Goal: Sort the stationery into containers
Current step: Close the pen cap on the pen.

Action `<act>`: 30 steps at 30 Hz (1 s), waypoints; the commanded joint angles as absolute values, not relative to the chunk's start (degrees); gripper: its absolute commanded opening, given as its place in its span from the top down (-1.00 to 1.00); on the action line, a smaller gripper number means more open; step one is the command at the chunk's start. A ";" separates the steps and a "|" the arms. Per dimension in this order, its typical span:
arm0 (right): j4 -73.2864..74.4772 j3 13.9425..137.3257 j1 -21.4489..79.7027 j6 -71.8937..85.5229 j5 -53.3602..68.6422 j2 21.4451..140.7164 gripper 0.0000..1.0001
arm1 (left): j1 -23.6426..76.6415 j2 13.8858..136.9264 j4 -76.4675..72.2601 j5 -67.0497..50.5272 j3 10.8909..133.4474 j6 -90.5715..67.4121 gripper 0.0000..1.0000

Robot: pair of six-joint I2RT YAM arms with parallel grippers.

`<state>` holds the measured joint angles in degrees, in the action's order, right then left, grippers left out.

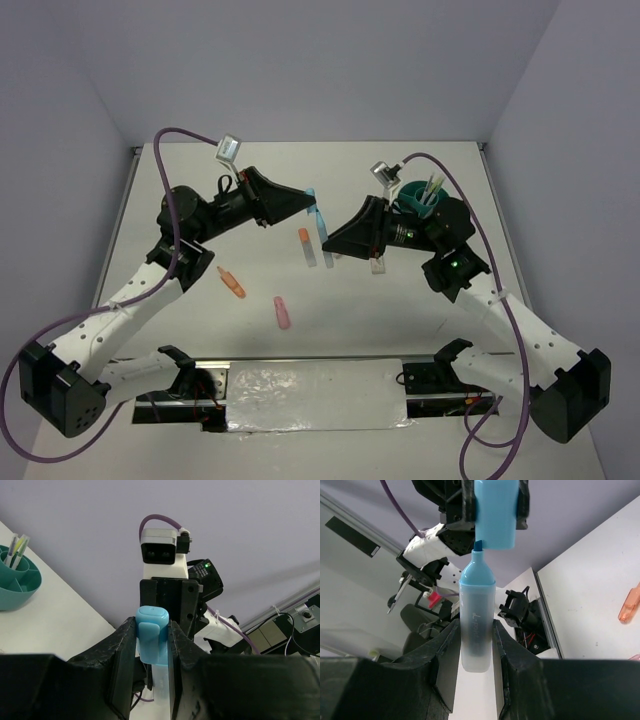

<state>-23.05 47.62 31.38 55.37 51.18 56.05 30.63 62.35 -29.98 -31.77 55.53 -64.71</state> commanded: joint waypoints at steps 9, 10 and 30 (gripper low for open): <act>-21.89 50.36 32.87 52.65 49.31 56.51 1.00 | 31.11 61.26 -30.59 -30.59 56.60 -64.34 1.00; -21.80 50.36 33.13 52.47 49.22 56.43 1.00 | 31.11 61.17 -30.15 -30.32 56.60 -63.99 1.00; -21.80 47.11 33.66 51.68 48.08 55.81 1.00 | 30.32 61.44 -26.80 -29.00 59.06 -62.66 1.00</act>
<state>-19.75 47.20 33.23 52.40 48.40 55.92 30.61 62.37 -24.01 -28.25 56.90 -63.13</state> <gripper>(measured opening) 0.352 0.373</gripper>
